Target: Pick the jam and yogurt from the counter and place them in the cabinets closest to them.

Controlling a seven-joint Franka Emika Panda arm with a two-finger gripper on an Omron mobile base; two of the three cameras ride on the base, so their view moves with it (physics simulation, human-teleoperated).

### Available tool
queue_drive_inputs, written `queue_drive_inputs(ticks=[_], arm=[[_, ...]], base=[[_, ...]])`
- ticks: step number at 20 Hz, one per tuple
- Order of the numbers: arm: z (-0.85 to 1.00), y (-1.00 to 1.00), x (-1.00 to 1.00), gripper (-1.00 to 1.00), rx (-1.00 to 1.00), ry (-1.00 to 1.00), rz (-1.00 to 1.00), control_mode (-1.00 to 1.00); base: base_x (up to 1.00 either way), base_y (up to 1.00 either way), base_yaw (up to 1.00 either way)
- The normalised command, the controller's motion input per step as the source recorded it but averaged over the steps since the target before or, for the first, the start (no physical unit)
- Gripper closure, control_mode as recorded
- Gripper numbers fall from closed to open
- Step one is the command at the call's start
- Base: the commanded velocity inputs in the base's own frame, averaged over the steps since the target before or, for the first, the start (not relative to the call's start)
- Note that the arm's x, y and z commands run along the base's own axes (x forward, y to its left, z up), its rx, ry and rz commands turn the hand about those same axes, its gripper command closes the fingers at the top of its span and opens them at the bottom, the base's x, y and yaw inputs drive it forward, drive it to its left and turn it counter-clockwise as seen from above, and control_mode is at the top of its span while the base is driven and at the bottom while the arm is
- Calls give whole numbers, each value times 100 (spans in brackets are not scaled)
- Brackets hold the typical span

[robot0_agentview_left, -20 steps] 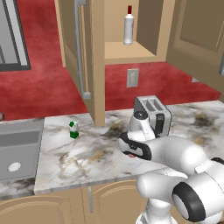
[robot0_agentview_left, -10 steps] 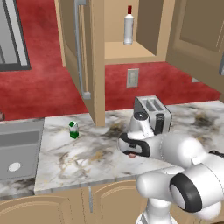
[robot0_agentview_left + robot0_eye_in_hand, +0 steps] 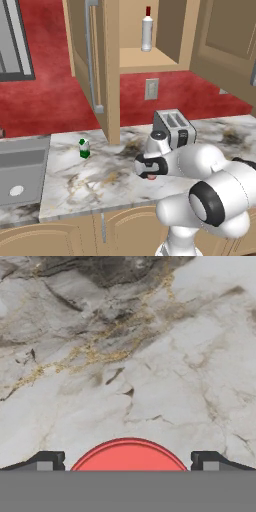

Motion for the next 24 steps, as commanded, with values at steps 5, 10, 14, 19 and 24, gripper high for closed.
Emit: queue_drive_inputs(ticks=[5,10,14,19,24], arm=[[-15,-1,0,100,0,0,0,-100],[0,0,0,100,0,0,0,-100],[3,0,0,100,0,0,0,-100],[21,0,0,100,0,0,0,-100],[37,0,-2,100,0,-2,0,-100]], base=[[0,0,0],[0,0,0],[0,0,0],[0,0,0],[0,0,0]])
